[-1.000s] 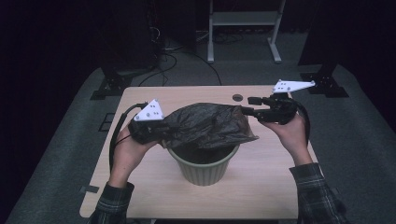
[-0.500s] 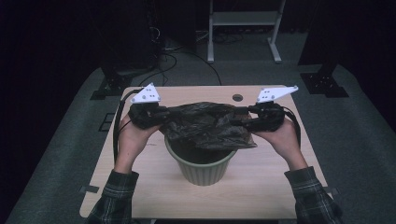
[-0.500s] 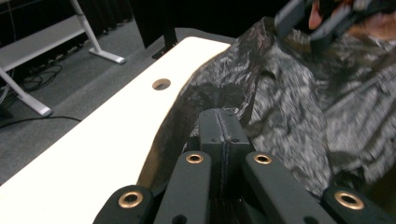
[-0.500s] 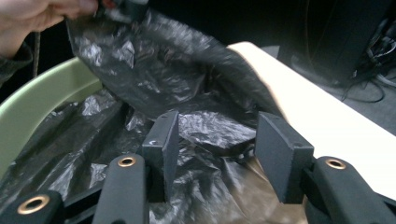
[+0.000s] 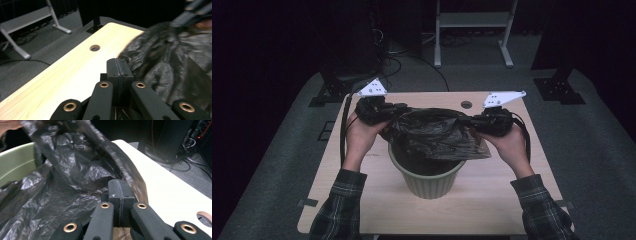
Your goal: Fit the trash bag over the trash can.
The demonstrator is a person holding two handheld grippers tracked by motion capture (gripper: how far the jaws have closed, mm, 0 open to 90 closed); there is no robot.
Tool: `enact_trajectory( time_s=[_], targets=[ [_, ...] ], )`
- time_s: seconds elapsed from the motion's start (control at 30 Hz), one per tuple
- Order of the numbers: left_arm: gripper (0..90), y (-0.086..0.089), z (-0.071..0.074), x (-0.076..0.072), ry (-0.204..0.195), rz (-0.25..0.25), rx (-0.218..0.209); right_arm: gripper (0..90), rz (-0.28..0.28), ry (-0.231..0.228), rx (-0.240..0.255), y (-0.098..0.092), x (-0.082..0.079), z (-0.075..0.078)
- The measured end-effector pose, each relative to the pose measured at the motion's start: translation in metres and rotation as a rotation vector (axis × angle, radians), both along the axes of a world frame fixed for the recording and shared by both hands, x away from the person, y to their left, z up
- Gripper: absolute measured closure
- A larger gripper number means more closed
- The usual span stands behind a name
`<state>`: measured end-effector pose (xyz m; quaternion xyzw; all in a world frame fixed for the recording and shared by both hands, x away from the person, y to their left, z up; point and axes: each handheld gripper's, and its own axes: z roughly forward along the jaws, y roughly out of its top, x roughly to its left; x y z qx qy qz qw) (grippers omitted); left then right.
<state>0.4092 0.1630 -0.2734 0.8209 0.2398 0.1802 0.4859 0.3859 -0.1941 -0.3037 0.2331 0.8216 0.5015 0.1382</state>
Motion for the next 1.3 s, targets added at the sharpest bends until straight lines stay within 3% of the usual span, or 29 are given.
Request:
enact_trajectory(
  time_s=[0.17,0.2,0.33,0.47,0.63,0.73,0.83,0.87,0.97,1.03,1.1,1.17,1.3],
  targets=[
    [90.0,0.011,-0.005,0.009,0.019,0.058,0.013,90.0,0.052,-0.007,-0.011,-0.006,-0.013,0.001],
    [90.0,0.018,-0.009,0.012,0.033,0.089,0.011,90.0,0.059,-0.005,-0.009,-0.008,-0.015,0.002],
    [90.0,0.034,-0.016,0.013,0.053,0.123,-0.004,90.0,0.097,0.006,0.008,-0.021,-0.022,0.004],
    [90.0,0.045,-0.02,0.006,0.053,0.159,0.007,90.0,0.146,0.02,0.004,-0.032,-0.03,0.004],
    [90.0,0.056,-0.024,-0.004,0.049,0.182,0.013,90.0,0.27,0.055,-0.015,-0.039,-0.049,-0.002],
    [90.0,0.063,-0.027,-0.009,0.047,0.183,0.0,90.0,0.288,0.056,-0.019,-0.044,-0.055,-0.004],
    [90.0,0.064,-0.028,-0.013,0.047,0.173,-0.013,90.0,0.291,0.053,-0.008,-0.047,-0.058,-0.005],
    [90.0,0.063,-0.027,-0.016,0.039,0.157,-0.022,74.2,0.287,0.033,0.017,-0.048,-0.06,-0.002],
    [90.0,0.061,-0.025,-0.018,0.032,0.14,-0.028,70.3,0.272,0.012,0.088,-0.05,-0.057,0.007],
    [90.0,0.06,-0.024,-0.018,0.029,0.138,-0.029,70.5,0.249,0.002,0.108,-0.05,-0.054,0.014],
    [90.0,0.059,-0.022,-0.018,0.029,0.136,-0.029,70.4,0.189,-0.01,0.111,-0.047,-0.047,0.02],
    [90.0,0.06,-0.022,-0.018,0.026,0.137,-0.031,68.1,0.167,-0.001,0.097,-0.042,-0.04,0.02],
    [90.0,0.061,-0.021,-0.018,0.025,0.139,-0.028,67.9,0.131,0.027,0.116,-0.037,-0.026,0.016]
  ],
)
